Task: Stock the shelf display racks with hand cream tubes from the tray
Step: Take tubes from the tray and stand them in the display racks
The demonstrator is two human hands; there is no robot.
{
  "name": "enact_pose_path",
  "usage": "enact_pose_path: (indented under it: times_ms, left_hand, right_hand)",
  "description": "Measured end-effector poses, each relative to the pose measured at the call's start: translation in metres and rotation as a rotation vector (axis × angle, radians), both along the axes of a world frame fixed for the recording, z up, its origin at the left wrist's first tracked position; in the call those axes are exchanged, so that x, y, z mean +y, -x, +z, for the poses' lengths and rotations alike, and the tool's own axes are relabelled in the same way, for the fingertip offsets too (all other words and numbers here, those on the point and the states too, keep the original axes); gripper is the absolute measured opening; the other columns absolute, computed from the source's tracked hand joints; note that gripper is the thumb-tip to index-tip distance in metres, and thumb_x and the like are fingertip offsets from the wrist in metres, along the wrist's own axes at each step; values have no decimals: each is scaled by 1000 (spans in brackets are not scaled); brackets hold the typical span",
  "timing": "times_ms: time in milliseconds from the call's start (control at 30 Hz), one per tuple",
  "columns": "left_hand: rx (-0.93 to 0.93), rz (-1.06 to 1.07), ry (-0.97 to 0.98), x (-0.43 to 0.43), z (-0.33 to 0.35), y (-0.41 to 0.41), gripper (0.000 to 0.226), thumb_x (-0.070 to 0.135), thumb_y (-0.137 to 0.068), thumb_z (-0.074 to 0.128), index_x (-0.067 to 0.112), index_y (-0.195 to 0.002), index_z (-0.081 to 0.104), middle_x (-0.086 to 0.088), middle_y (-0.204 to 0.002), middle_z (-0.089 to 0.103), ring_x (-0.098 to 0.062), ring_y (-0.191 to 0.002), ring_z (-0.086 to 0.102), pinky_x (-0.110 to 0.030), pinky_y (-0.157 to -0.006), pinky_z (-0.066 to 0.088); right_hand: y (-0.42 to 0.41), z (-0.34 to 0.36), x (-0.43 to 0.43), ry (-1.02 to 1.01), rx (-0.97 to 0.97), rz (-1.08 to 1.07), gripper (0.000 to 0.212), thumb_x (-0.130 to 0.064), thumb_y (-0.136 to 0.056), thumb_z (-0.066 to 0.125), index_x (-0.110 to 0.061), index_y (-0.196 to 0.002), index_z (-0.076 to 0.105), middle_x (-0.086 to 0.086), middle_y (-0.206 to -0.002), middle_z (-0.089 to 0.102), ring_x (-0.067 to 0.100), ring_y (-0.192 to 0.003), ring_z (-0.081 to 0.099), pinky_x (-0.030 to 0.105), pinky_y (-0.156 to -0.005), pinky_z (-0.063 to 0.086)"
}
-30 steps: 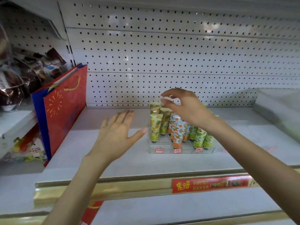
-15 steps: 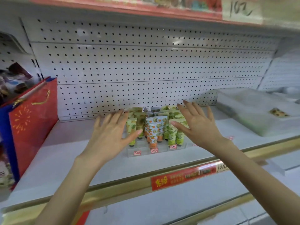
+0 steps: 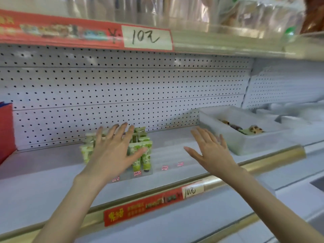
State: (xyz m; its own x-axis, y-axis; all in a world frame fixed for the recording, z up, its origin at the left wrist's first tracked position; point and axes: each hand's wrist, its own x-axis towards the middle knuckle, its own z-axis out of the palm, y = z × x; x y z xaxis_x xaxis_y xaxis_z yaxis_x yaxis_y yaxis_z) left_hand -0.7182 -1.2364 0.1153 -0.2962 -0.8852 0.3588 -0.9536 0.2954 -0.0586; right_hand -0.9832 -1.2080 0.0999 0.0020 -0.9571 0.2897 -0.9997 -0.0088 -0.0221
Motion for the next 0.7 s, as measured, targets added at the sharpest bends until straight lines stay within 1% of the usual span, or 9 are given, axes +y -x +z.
enact_pose_path:
  times_ms: [33,100,200,300,367,500,700]
  left_hand:
    - [1,-10,-1,2,-1,14,108,79,-57,-21,28,-149,6,4,-158,5,-16,-144,4,-47,-115,-1]
    - [17,-21,-13,7,-4,44,108,79,-57,-20,28,-149,5,5,-158,4,-15,-144,3,-47,-115,0]
    - [43,-25,-26,13,-10,87,115,81,-52,-28,28,-149,4,5,-158,5,-15,-144,3,-46,-114,-1]
    - [89,-51,-46,22,-15,124,110,81,-57,-20,26,-149,7,5,-157,7,-15,-144,5,-47,-114,-1]
    - [96,-65,-64,28,-19,146,111,80,-57,-19,25,-149,8,5,-157,9,-15,-144,6,-48,-115,1]
    - [64,-69,-90,30,-19,181,125,81,-44,-35,25,-149,6,4,-157,8,-14,-144,7,-47,-114,5]
    - [61,-112,-119,1,-10,215,124,82,-45,-33,24,-149,2,4,-158,5,-13,-144,4,-47,-114,1]
  right_hand:
    - [11,0,3,-9,-4,-3,71,-66,-90,17,-26,-148,11,-5,-158,7,13,-145,4,51,-115,5]
    - [39,1,9,-23,1,-6,68,-61,-92,21,-25,-149,11,-4,-158,5,15,-145,4,50,-115,4]
    - [82,4,17,-26,11,-10,67,-60,-93,21,-25,-149,9,-3,-158,5,17,-146,4,51,-115,3]
    - [119,3,26,-37,47,-38,67,-60,-93,20,-26,-149,8,-5,-158,3,15,-146,3,49,-115,4]
    - [138,2,32,-61,50,-44,66,-60,-93,20,-26,-149,8,-6,-158,2,14,-145,2,49,-115,4]
    - [171,5,34,-78,76,-56,65,-59,-94,20,-26,-149,7,-6,-158,4,14,-145,4,48,-116,6]
    - [209,6,17,-77,1,-95,64,-58,-94,21,-28,-149,9,-7,-158,5,15,-145,6,47,-116,6]
